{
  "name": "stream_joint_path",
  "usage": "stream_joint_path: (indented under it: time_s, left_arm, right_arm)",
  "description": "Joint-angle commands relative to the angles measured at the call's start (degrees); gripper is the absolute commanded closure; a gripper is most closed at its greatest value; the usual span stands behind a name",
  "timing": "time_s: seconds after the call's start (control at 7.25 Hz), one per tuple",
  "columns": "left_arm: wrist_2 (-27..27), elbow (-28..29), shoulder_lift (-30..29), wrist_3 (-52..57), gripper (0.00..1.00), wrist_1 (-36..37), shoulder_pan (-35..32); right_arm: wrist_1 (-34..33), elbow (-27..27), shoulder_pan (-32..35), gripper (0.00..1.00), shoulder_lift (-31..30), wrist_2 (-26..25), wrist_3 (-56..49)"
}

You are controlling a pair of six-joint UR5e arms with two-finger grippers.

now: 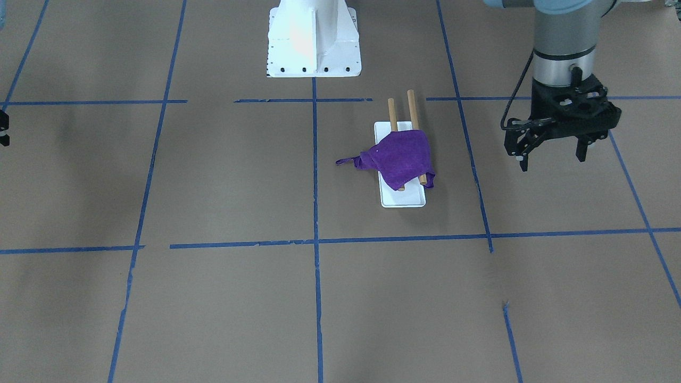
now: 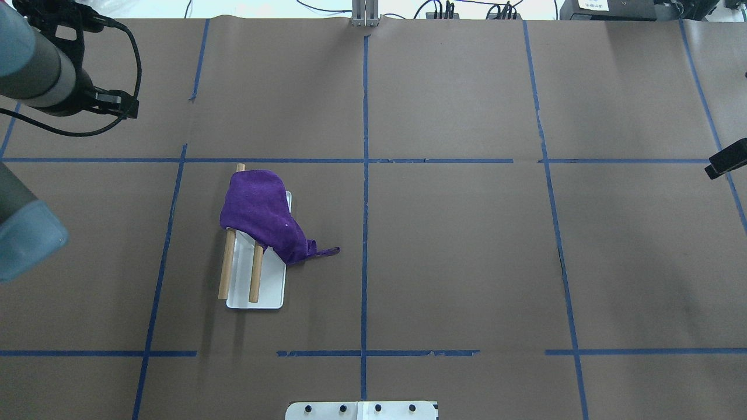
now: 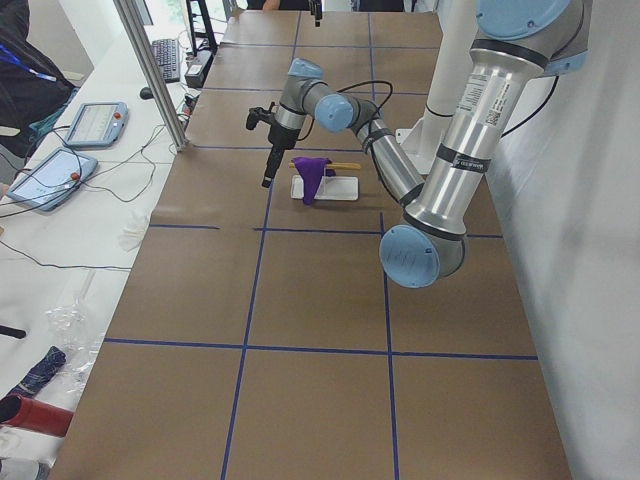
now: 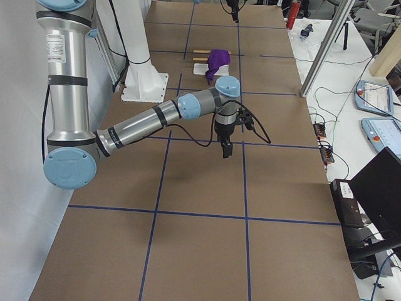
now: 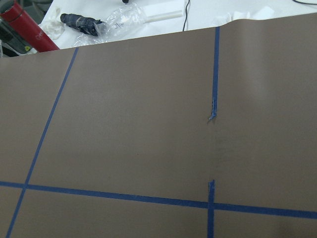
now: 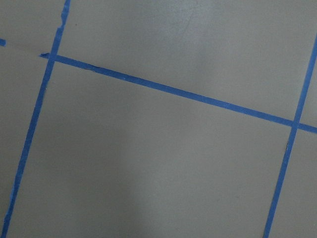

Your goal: Hang towel on rack

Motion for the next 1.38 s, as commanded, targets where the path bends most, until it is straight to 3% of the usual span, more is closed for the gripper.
stream_joint_path:
  time_s: [0.0,0.28,0.69,0.97,1.24]
  left_arm:
    - [-11.4,2.8,2.6,14.13,0.0,-0.15,-8.72]
    - [-21.85,5.16,6.55,28.78,0.0,-0.24,-18.02]
    - [-27.0,20.33,8.32,44.47,0.0,-2.42,-32.62]
    - [-27.97,21.88,13.92,44.07,0.0,-3.58,-33.89]
    - [-28.06,22.23,15.18,44.15,0.0,-3.58,-33.98]
  right_arm:
    - [0.35,-4.09,5.89,0.0,-0.51,7.75,-0.6]
    - [0.44,-9.43,9.59,0.0,0.54,7.96,-6.71]
    - [1.57,-21.48,16.44,0.0,3.44,12.33,-12.28]
    - [4.13,-25.09,19.26,0.0,2.57,14.36,-13.43]
    - [4.13,-25.81,19.89,0.0,2.48,14.28,-13.43]
